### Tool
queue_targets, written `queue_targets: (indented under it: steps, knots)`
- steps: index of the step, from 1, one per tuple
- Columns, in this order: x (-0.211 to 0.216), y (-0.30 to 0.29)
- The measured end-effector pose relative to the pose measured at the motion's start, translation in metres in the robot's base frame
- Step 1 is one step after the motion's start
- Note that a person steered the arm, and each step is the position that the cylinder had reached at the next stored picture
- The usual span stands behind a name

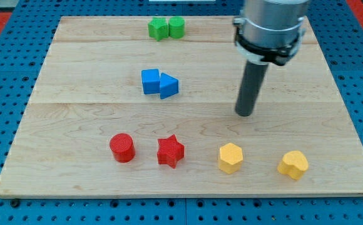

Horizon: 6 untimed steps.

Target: Push the blue triangle to the right of the blue cube

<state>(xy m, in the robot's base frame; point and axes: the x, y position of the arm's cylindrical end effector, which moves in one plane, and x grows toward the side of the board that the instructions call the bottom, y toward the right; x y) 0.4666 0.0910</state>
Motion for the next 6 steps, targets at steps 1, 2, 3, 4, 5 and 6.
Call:
queue_targets:
  steps: [1,2,3,4,5,6]
  knots:
    - [-0.003,-0.029]
    - [-0.004,-0.038]
    - [-0.004,-0.042]
    - [-0.004,-0.062]
    - [-0.004,-0.075]
    - [-0.004,-0.090]
